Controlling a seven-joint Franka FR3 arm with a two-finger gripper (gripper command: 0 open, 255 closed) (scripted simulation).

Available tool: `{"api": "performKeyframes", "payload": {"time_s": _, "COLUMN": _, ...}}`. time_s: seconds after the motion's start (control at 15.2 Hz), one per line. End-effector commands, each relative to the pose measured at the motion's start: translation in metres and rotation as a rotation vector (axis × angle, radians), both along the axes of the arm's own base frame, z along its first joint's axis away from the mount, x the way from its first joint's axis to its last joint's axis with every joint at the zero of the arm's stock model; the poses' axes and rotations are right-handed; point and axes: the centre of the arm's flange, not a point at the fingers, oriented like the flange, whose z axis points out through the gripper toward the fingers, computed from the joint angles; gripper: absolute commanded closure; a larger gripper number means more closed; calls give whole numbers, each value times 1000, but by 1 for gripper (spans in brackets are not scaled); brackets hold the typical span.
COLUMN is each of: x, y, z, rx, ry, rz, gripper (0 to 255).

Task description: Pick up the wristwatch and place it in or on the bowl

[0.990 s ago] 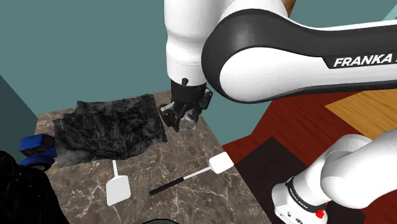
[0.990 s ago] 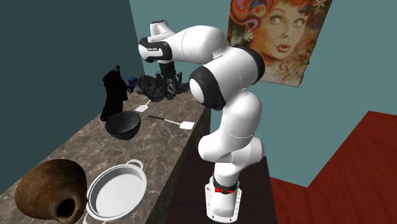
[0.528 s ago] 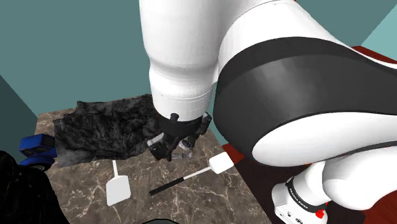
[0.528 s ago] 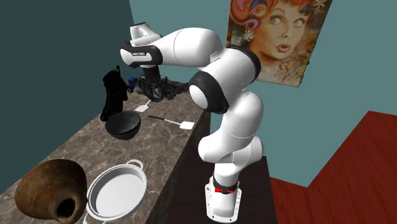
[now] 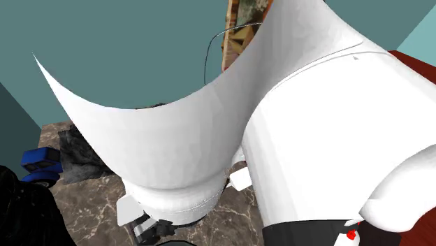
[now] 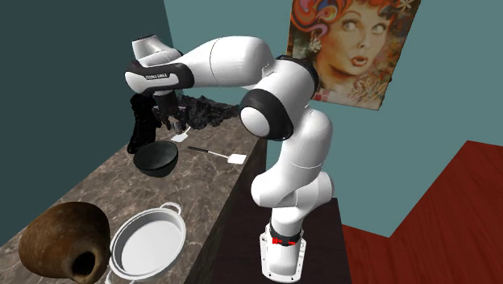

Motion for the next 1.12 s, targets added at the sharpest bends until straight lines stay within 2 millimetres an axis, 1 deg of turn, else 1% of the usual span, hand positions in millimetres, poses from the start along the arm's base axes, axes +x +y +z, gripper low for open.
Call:
{"api": "performKeyframes", "payload": {"time_s": 0.0, "x": -19, "y": 22, "z": 0, "rx": 1, "ry": 0, "rz": -2, "gripper": 255}}
{"api": "performKeyframes", "payload": {"time_s": 0.4, "x": -75, "y": 75, "z": -1, "rx": 1, "ry": 0, "rz": -2, "gripper": 255}}
{"api": "performKeyframes", "payload": {"time_s": 1.06, "x": -75, "y": 75, "z": -54, "rx": 1, "ry": 0, "rz": -2, "gripper": 255}}
